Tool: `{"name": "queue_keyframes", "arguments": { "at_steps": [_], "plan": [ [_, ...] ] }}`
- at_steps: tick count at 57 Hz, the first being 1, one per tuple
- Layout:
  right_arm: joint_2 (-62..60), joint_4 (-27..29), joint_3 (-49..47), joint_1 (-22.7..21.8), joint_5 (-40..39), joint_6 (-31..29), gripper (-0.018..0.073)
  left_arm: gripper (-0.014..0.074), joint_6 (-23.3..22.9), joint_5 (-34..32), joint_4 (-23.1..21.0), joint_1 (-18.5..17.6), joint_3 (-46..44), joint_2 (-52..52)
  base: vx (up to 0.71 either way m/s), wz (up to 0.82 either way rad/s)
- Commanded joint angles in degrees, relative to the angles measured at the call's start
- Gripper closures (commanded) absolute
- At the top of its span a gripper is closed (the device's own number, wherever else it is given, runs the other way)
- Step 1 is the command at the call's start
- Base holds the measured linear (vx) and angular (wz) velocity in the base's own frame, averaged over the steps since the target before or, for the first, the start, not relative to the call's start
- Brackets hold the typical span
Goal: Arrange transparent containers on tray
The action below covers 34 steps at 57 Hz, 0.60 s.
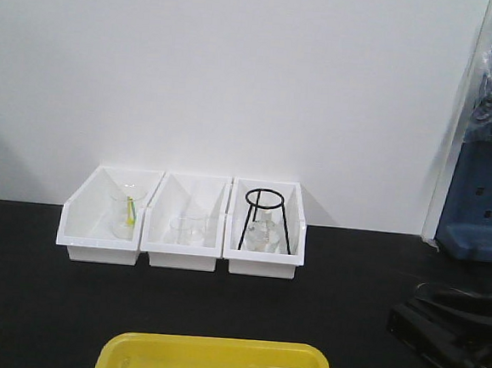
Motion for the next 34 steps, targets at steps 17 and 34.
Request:
{"name": "queue_keyframes", "arguments": {
  "at_steps": [17,34],
  "plan": [
    [2.0,63.3,-1.7,-0.3,24.1,-56.1,0.0572,0.0603,-0.3,-4.8,-0.5,0.0,2.2,-1.4,0.00,0.00],
    [-9.9,85.2,3.5,-2.6,29.5,-84.5,0.0572,0.0603,-0.3,-4.8,-0.5,0.0,2.2,-1.4,0.00,0.00]
  ]
}}
